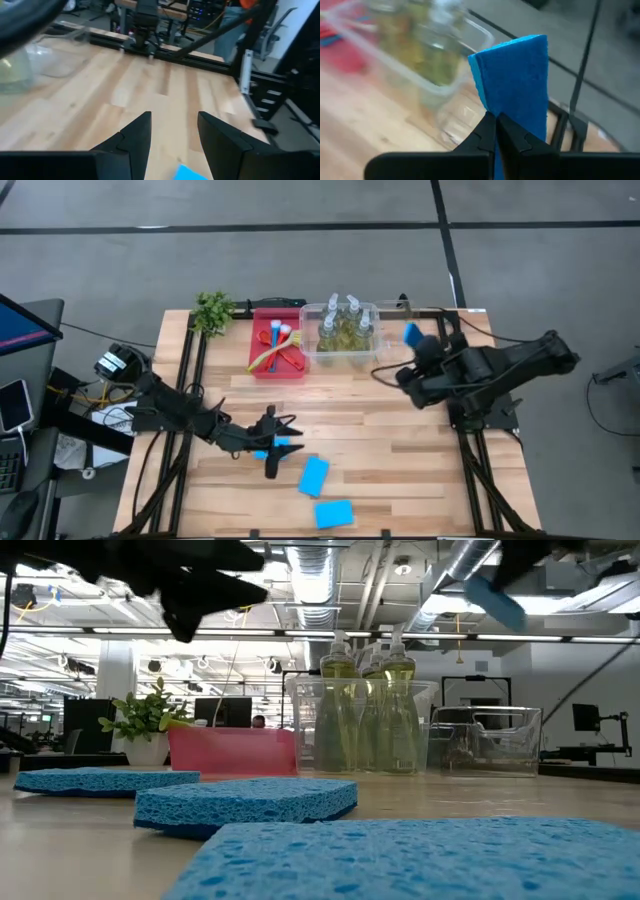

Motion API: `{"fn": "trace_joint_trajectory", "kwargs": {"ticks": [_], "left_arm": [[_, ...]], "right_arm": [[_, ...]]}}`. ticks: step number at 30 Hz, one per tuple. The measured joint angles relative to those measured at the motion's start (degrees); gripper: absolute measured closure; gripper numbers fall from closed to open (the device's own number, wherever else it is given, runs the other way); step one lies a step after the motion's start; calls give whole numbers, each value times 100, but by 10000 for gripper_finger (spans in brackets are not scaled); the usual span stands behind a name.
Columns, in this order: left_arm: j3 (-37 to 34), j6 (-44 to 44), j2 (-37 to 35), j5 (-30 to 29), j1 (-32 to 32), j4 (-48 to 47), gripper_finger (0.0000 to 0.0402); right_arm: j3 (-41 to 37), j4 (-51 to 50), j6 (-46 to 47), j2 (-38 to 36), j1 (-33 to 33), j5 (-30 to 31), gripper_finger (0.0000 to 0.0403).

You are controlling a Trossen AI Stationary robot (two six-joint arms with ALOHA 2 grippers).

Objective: Pick & Place Kitchen Sink Supplies
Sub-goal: Put the blue dishwashing sponge into the transparent bin

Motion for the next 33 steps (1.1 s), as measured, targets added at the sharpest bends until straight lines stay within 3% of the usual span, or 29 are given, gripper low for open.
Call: {"fn": "trace_joint_trajectory", "kwargs": {"ticks": [3,6,10,14,22,28,33], "left_arm": [[0,38,0,381,415,0,239],[0,38,0,1138,942,-1,239],[0,40,0,2116,1662,-2,239],[0,40,0,2697,2217,-2,239],[0,42,0,3101,2808,-2,239],[0,42,0,3239,2882,-2,239],[0,52,0,3241,2882,-2,239]], "right_arm": [[-762,416,401,-457,-312,0,403],[-1330,1067,366,-773,-572,-4,403],[-1744,1619,326,-979,-933,2,403],[-1975,1992,318,-953,-1352,5,403],[-2484,3630,-427,-534,-2063,-71,403],[-2497,3809,-555,-206,-2442,-403,391],[-2497,3813,-587,-67,-2626,-617,358]]}}
